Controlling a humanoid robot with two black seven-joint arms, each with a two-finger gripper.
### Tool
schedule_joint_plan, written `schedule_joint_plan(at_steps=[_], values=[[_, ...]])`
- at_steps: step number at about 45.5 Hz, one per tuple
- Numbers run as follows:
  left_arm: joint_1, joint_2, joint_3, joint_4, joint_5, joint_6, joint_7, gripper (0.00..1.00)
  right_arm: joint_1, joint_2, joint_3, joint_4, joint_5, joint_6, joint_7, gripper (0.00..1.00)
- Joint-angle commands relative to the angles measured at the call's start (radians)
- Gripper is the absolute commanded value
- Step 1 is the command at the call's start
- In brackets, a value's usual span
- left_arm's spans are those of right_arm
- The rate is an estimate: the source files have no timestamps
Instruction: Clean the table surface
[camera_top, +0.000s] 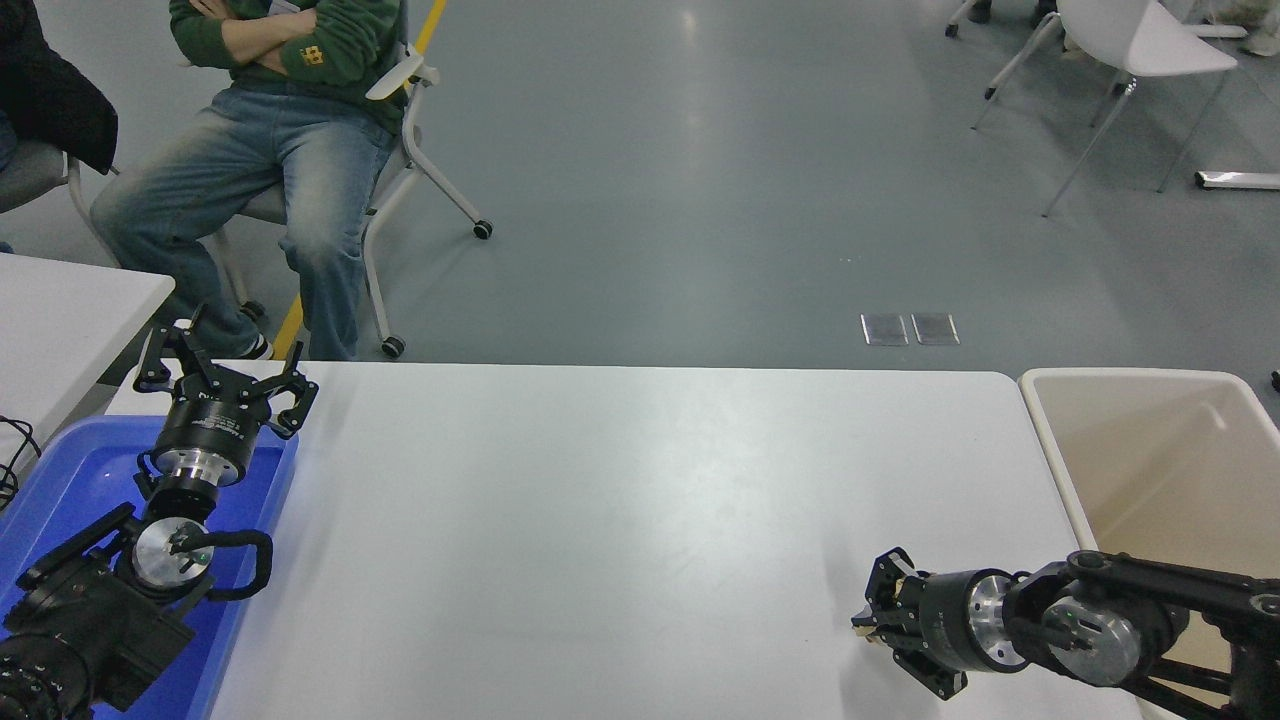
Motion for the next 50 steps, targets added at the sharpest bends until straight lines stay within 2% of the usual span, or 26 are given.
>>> schedule_joint_plan(at_steps=[1, 11, 17, 35, 50], values=[[0.0, 0.0, 0.0, 0.0, 0.0, 0.0, 0.0, 1.0, 0.011, -0.123, 0.041, 0.108, 0.026, 0.037, -0.012, 0.0], [0.0, 0.0, 0.0, 0.0, 0.0, 0.0, 0.0, 1.0, 0.029, -0.207, 0.109, 0.108, 0.026, 0.142, -0.023, 0.0], [0.0, 0.0, 0.0, 0.0, 0.0, 0.0, 0.0, 1.0, 0.029, -0.268, 0.193, 0.108, 0.028, 0.243, -0.047, 0.0], [0.0, 0.0, 0.0, 0.0, 0.0, 0.0, 0.0, 1.0, 0.032, -0.423, 0.299, 0.106, 0.078, 0.316, -0.08, 0.0], [0.0, 0.0, 0.0, 0.0, 0.0, 0.0, 0.0, 1.0, 0.029, -0.522, 0.327, -0.034, 0.083, 0.491, -0.07, 0.0]])
